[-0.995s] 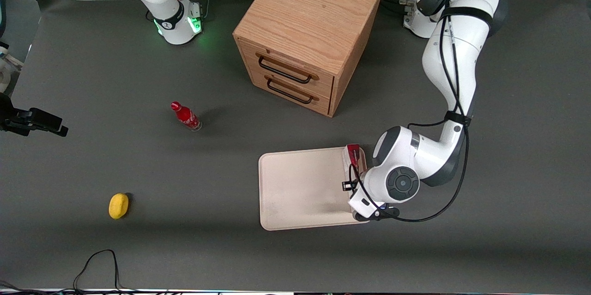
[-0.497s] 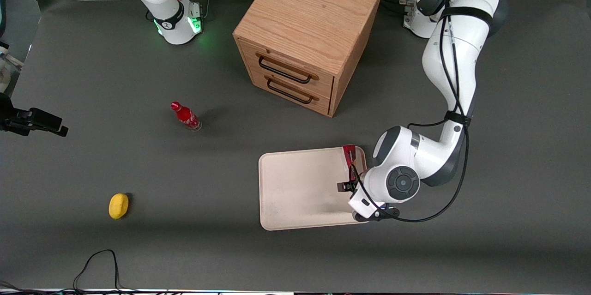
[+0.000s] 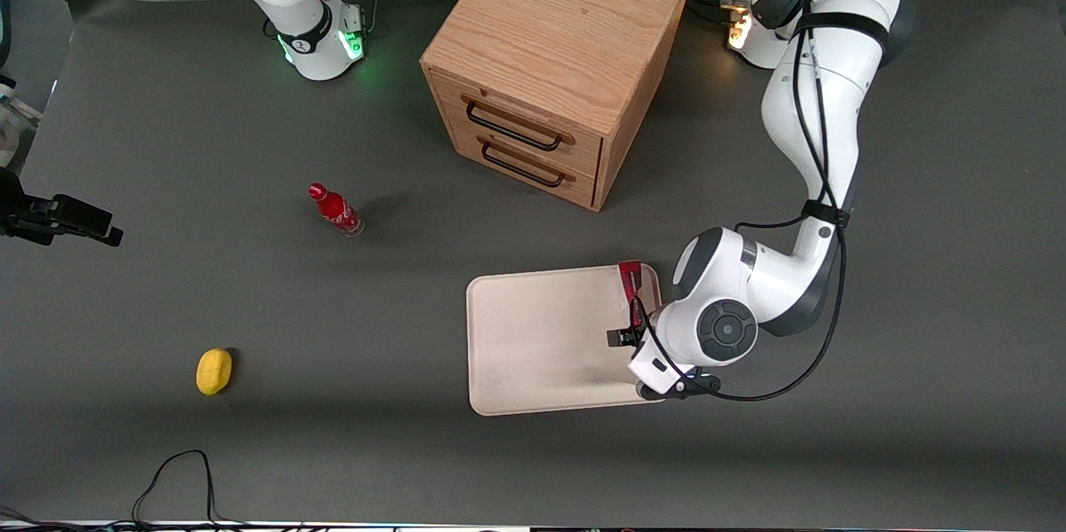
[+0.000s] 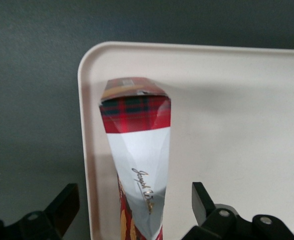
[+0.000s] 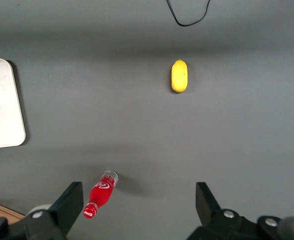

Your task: Place red cookie box on tray

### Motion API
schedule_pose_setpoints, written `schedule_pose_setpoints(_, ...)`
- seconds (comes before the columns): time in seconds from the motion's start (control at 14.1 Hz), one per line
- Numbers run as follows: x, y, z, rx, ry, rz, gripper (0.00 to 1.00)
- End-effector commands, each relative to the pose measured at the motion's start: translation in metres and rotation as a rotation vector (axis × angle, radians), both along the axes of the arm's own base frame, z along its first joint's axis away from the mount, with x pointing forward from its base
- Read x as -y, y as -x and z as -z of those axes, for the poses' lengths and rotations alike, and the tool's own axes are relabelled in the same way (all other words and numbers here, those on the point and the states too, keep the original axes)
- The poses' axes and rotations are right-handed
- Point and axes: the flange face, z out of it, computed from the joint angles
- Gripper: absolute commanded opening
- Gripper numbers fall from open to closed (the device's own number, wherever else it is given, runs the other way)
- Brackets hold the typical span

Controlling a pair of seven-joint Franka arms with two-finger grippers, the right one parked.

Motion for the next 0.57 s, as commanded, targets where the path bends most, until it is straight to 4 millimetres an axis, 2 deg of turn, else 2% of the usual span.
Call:
schedule_pose_setpoints(0.0,-0.031,-0.01,-0.051,0.032,-0.013,-0.003,1.0)
schedule_pose_setpoints(0.14,-0.066,-0.004,-0.093,0.009,-0.027,0.028,1.0)
schedule_pose_setpoints(0.21,-0.094,-0.001,-0.113,0.001,-0.026,0.054,1.0)
schedule_pose_setpoints(0.28,-0.113,0.007,-0.134,-0.002,-0.028,0.078,1.0)
schedule_pose_setpoints(0.5,-0.16,0.051,-0.184,-0.002,-0.077,0.069,1.0)
